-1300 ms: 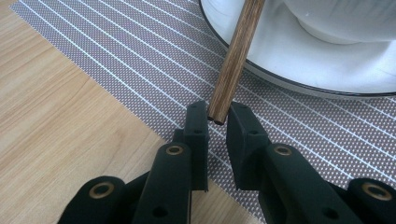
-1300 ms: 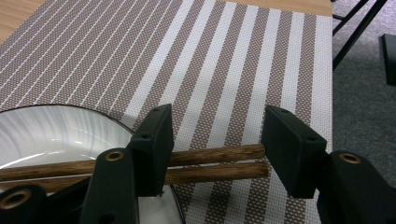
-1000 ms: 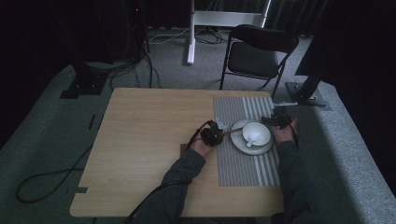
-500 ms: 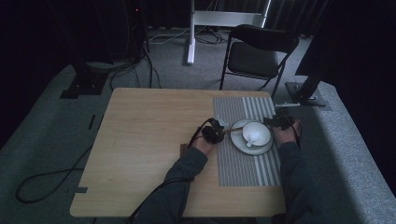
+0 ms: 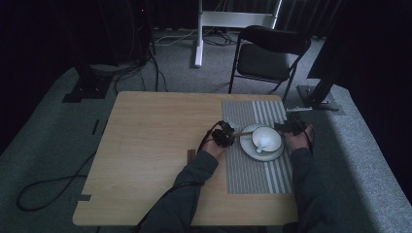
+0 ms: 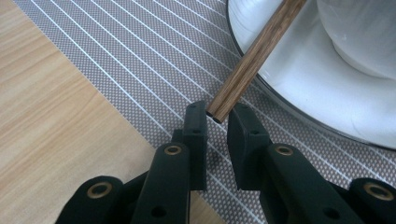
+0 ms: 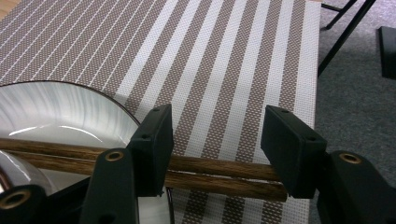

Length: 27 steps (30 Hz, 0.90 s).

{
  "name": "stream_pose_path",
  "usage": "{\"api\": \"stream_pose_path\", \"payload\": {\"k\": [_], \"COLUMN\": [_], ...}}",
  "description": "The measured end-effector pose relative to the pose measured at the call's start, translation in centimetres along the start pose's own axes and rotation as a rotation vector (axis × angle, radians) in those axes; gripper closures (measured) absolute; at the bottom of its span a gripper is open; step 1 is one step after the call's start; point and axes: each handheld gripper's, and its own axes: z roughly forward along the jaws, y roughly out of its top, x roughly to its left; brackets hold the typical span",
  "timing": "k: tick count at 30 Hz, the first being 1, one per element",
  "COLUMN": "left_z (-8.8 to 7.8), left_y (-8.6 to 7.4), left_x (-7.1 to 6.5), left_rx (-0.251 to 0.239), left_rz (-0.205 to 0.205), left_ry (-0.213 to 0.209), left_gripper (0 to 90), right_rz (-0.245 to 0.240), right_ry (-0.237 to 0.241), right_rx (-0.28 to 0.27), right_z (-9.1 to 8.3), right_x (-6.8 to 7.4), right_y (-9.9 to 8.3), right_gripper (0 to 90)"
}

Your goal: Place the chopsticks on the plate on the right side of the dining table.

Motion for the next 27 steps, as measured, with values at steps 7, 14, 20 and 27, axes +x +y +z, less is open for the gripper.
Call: {"api": "stream_pose_path", "payload": {"k": [7, 14, 20, 27], "left_z": [0.3, 0.7, 0.9, 1.0], "left_y": [0.4, 0.5, 0.6, 0.8], "left_x": [0.2, 0.4, 0.6, 0.8], "left_rx": [0.000, 0.008, 0.011, 0.015], "left_rz": [-0.016, -0.038, -0.044, -0.057], "left_ry": [0.004, 0.005, 0.005, 0.009], "left_gripper": [78.4, 78.4, 78.6, 79.1], "right_rz": [0.014, 0.016, 0.018, 0.017], "right_ry": [0.007, 0.004, 0.004, 0.009], "right_rx": [-0.008, -0.008, -0.009, -0.014], "right_z": [-0.3, -0.5, -0.7, -0.8], "right_x": [-0.2, -0.3, -0.3, -0.3], "right_y": [-0.4, -0.7, -0.9, -1.1], "right_gripper": [42.9, 43.0, 43.1, 43.0]}}
